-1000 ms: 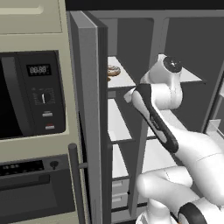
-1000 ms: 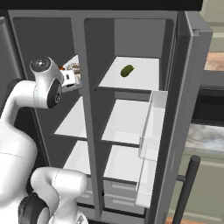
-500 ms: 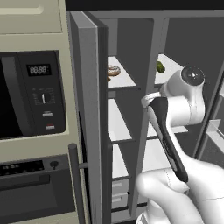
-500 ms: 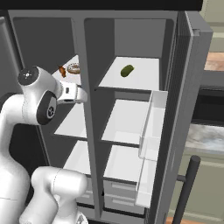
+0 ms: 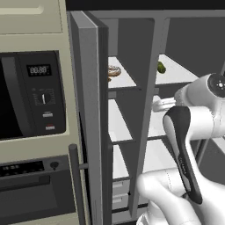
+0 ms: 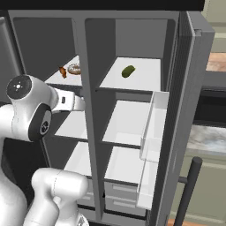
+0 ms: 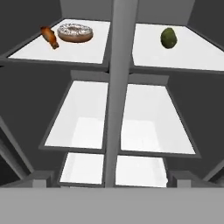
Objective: There's a chicken drumstick in the fridge that needs to be moved to the freezer for freezing. Pick up the chicken drumstick from the fridge, place it on any shelf in the freezer, and close the fridge and freezer doors when done.
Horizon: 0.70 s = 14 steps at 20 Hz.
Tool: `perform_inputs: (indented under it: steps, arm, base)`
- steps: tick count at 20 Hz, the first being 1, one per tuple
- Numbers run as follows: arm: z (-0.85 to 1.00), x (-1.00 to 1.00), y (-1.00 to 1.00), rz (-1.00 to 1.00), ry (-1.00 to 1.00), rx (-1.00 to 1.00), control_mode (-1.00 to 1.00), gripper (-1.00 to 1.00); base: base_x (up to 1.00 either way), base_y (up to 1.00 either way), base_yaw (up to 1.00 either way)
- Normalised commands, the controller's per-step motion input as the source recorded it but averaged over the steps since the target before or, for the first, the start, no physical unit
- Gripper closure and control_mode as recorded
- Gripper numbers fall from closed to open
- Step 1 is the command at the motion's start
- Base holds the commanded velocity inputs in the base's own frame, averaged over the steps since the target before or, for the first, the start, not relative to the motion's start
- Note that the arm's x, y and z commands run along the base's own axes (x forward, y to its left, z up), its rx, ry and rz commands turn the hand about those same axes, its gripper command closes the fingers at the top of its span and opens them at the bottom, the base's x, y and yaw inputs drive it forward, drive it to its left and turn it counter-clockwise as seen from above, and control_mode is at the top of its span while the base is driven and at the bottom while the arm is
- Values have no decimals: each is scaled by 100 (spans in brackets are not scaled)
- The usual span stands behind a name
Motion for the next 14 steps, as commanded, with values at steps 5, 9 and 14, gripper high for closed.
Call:
perform_inputs:
  steps: [5,9,14]
  arm:
    - [7,-33,0,0,0,7,-100,-100]
    - [-1,-12,0,0,-1,6,-100,-100]
    - [0,-31,0,-1,0,0,100,-100]
  base:
    - [0,0,0]
    - [0,0,0]
    - [-31,-3,-2]
